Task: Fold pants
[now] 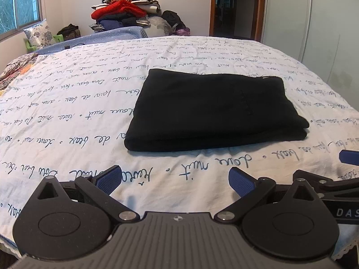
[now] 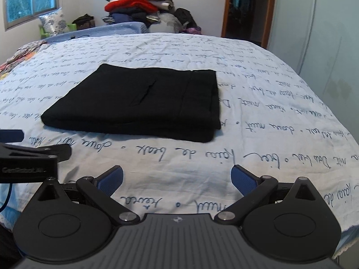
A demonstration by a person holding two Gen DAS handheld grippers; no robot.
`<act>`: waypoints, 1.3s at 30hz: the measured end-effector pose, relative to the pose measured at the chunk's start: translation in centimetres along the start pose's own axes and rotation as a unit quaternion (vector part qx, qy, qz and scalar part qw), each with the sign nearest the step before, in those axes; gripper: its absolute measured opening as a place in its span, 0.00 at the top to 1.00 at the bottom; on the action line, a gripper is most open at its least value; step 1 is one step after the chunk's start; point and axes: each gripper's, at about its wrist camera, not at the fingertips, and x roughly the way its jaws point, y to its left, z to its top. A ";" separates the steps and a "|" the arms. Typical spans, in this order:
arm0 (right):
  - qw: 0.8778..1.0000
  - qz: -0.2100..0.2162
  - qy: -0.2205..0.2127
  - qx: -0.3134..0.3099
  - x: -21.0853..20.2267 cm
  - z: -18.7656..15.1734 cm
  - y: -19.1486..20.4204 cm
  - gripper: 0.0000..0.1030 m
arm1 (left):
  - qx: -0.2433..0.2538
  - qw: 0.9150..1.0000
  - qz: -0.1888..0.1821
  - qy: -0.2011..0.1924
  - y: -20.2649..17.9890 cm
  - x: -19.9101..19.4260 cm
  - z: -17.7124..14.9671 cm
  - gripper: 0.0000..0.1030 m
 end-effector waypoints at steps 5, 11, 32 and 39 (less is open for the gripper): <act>1.000 0.006 -0.003 -0.003 -0.3 0.2 0.3 0.00 | 0.004 1.000 -0.003 0.007 -0.3 -0.3 0.3 0.02; 1.000 0.009 0.000 -0.003 -0.3 0.3 0.2 0.00 | -0.007 1.000 -0.012 0.012 0.0 -0.3 0.4 0.01; 1.000 0.011 0.011 0.004 0.0 0.2 0.2 0.00 | 0.003 1.000 -0.003 0.018 -0.1 -0.1 0.5 0.02; 1.000 0.016 0.018 0.017 0.2 -0.1 0.2 0.00 | 0.005 1.000 0.000 0.023 -0.2 -0.1 0.5 0.03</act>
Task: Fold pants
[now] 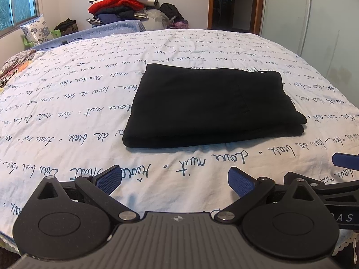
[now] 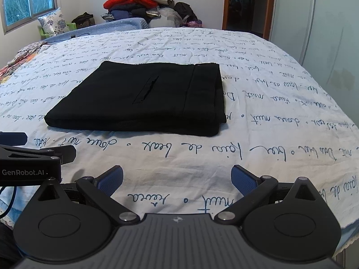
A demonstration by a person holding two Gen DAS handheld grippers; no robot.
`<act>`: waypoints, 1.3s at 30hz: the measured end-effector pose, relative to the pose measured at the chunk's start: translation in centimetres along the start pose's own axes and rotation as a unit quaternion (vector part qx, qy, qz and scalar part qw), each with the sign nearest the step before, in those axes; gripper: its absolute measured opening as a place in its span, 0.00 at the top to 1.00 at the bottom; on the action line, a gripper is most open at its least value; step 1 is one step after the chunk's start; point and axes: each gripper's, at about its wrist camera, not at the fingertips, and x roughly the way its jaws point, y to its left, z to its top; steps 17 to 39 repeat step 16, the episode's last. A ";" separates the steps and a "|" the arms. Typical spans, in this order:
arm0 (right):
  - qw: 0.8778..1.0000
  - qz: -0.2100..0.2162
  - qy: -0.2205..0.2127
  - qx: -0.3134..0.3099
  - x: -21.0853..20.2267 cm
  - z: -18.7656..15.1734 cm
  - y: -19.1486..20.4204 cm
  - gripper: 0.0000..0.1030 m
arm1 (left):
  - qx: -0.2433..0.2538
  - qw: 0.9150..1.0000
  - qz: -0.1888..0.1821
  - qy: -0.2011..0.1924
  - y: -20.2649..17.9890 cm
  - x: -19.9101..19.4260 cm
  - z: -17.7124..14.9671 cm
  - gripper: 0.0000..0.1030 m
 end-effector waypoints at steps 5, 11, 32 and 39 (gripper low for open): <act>0.999 0.017 0.005 0.028 0.2 -0.1 -0.5 0.00 | 0.009 0.999 0.014 -0.050 -0.4 -1.3 -0.3 0.10; 0.999 -0.002 0.004 -0.034 0.3 -0.6 1.7 0.00 | 0.020 0.999 -0.025 -0.040 -1.4 -1.5 -0.1 0.04; 0.999 -0.008 -0.006 -0.045 0.1 -0.2 1.8 0.00 | 0.009 1.000 -0.011 -0.021 -0.7 -1.0 0.5 0.01; 0.999 -0.008 -0.006 -0.045 0.1 -0.2 1.8 0.00 | 0.009 1.000 -0.011 -0.021 -0.7 -1.0 0.5 0.01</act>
